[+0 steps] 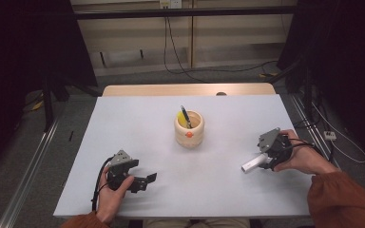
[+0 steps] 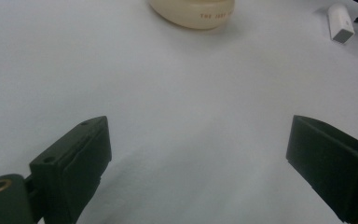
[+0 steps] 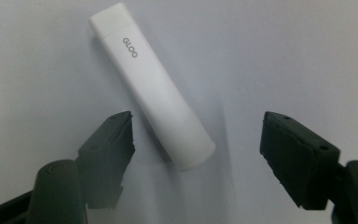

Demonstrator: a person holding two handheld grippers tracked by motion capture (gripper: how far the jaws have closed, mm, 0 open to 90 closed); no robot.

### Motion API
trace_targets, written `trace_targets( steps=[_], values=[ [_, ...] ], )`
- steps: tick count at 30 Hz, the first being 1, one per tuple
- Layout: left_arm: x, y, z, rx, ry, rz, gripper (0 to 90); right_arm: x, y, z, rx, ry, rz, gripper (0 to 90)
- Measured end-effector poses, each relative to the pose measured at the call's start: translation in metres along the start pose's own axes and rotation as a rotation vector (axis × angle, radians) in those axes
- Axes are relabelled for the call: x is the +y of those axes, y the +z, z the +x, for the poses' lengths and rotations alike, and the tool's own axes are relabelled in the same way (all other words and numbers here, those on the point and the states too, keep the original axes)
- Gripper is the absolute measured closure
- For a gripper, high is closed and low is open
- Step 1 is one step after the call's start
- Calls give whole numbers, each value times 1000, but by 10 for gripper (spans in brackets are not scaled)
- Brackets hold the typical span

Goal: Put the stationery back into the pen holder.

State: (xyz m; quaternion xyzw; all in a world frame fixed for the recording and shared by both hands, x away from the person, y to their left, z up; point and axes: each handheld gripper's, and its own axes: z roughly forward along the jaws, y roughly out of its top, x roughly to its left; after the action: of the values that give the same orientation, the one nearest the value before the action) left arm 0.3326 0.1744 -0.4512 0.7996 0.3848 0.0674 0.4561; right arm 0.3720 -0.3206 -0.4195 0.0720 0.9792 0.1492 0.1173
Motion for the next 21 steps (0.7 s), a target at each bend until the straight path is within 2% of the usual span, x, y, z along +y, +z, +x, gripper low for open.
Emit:
trace_targets(
  steps=[3,5,9,13,15,16,17,20,21],
  values=[
    [0,0,0,-2,3,3,65,4,3,1,12,-44,20,281],
    [0,0,0,-4,1,4,65,7,5,4,34,-73,16,346],
    [0,1,-1,-9,10,5,65,8,10,4,39,-101,38,392],
    [0,1,0,-13,1,4,65,8,10,4,49,-102,32,411],
    [-1,3,1,-31,-36,5,65,8,10,3,62,-108,41,447],
    [-2,6,1,-54,-63,17,65,8,10,3,66,-106,43,464],
    [-2,8,1,-66,-70,31,65,9,10,3,75,-102,50,474],
    [-1,7,-3,-50,-32,28,70,8,12,0,94,-104,43,507],
    [-1,6,-3,-52,-34,18,69,7,11,1,97,-92,46,523]
  ],
)
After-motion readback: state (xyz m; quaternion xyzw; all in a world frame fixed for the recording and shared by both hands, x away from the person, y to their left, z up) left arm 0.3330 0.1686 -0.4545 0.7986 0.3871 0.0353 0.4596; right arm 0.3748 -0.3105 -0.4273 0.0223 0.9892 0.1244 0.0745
